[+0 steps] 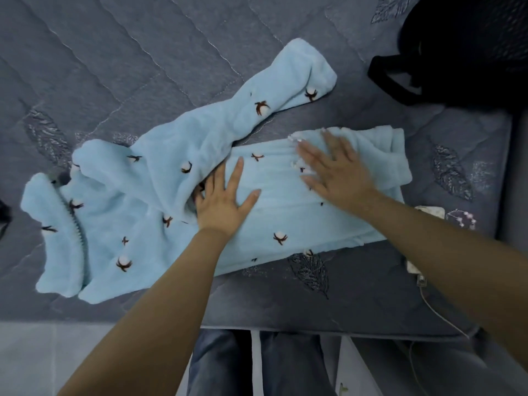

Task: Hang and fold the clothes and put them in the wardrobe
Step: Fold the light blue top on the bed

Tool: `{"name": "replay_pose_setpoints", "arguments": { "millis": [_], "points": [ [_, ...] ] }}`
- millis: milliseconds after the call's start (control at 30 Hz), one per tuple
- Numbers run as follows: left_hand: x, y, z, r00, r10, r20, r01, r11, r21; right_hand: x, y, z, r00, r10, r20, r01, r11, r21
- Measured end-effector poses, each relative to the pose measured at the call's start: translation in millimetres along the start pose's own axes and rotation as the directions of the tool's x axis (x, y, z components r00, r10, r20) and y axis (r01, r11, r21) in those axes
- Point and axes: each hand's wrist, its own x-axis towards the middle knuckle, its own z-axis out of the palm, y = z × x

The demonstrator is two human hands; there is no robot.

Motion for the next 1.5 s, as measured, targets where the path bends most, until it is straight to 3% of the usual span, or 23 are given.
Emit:
{"name": "replay_pose_setpoints", "arguments": {
  "millis": [100,200,300,400,433,467,533,567,600,667,700,767,833,933,1067,1100,1167,1233,1333,1367,1433,1500],
  "points": [
    [2.2,-1.0,1.8,1.0,-0.004,-0.011,0.004,0.999,-0.042,-16.0,41.5,2.4,0.977,0.211,0.043,-0.215,0.966,0.143],
    [2.3,0.2,-0.5,1.0,-0.001,0.018,0.002,0.998,-0.063,-21.0,52.8,-0.1,0.961,0.259,0.098,-0.273,0.944,0.183],
    [-0.6,3.9,-12.7,0.995,0.017,0.103,-0.01,0.998,-0.066,-5.9,36.6,-11.9,0.882,0.449,0.139,-0.47,0.838,0.278],
    [-0.3,0.9,-48.0,0.96,0.136,0.244,-0.073,0.966,-0.248,18.4,2.9,-33.7,0.821,0.57,-0.012,-0.491,0.717,0.494],
    [0.3,-3.3,-65.1,0.945,0.198,0.26,-0.076,0.907,-0.414,30.4,-11.6,-43.6,0.79,0.613,-0.028,-0.461,0.624,0.631],
    [-0.3,-8.1,-85.1,0.936,0.253,0.244,-0.056,0.793,-0.606,45.0,-26.9,-54.9,0.746,0.665,0.037,-0.43,0.439,0.789],
    [1.1,-24.3,-121.7,0.967,0.232,0.103,-0.044,0.552,-0.833,77.9,-57.8,-77.9,0.673,0.659,0.335,-0.366,-0.097,0.926],
    [5.9,-35.3,-136.9,0.985,0.172,0.018,-0.077,0.525,-0.848,93.8,-70.1,-87.2,0.652,0.6,0.463,-0.363,-0.289,0.886],
    [14.7,-49.5,-148.7,0.992,0.11,-0.063,-0.115,0.581,-0.805,108.9,-79.4,-92.6,0.644,0.549,0.533,-0.369,-0.387,0.845],
    [41.9,-85.6,-164.8,0.99,0.028,-0.135,-0.103,0.799,-0.593,135.3,-93.4,-94.4,0.627,0.545,0.556,-0.364,-0.426,0.828],
    [55.6,-103.0,-169.1,0.996,-0.004,-0.093,-0.04,0.886,-0.462,145.3,-97.3,-93.5,0.607,0.579,0.544,-0.35,-0.421,0.837],
    [76.9,-137.5,-173.2,0.991,-0.085,0.106,0.111,0.954,-0.277,160.1,-107.9,-90.8,0.574,0.649,0.5,-0.327,-0.378,0.866],
    [85.3,-157.0,-169.7,0.948,-0.087,0.306,0.147,0.972,-0.181,164.2,-120.1,-91.9,0.558,0.722,0.41,-0.256,-0.32,0.912],
    [83.5,-167.1,-165.9,0.943,0.056,0.329,0.049,0.952,-0.303,150.1,-138.5,-101.7,0.523,0.758,0.389,-0.023,-0.444,0.896],
    [49.9,-180.6,-186.6,0.959,0.25,0.134,-0.154,0.856,-0.493,85.5,-177.0,-127.5,0.77,0.582,0.262,0.226,-0.633,0.741],
    [37.6,-184.7,-192.9,0.945,0.311,0.099,-0.21,0.812,-0.544,62.8,-187.3,-129.3,0.804,0.546,0.233,0.257,-0.674,0.693],
    [13.5,-200.9,-202.7,0.901,0.395,0.18,-0.194,0.738,-0.646,17.9,-209.2,-123.6,0.829,0.51,0.228,0.292,-0.743,0.602],
    [-6.8,-223.8,-208.4,0.835,0.408,0.369,-0.063,0.737,-0.673,-16.2,-234.5,-108.2,0.768,0.533,0.355,0.292,-0.784,0.548],
    [-27.2,-252.6,-198.2,0.808,0.295,0.51,-0.031,0.886,-0.462,-48.6,-269.9,-78.0,0.51,0.596,0.621,0.213,-0.787,0.579],
    [-31.0,-257.1,-190.4,0.827,0.255,0.5,-0.061,0.927,-0.37,-54.8,-278.1,-67.7,0.443,0.607,0.66,0.171,-0.78,0.602],
    [-36.5,-257.2,-178.2,0.862,0.25,0.441,-0.186,0.965,-0.184,-59.9,-288.0,-56.7,0.389,0.61,0.691,0.126,-0.778,0.616],
    [-40.1,-250.9,-170.5,0.853,0.356,0.382,-0.4,0.915,0.042,-56.0,-285.2,-54.0,0.344,0.643,0.684,0.139,-0.755,0.64]
  ]
}}
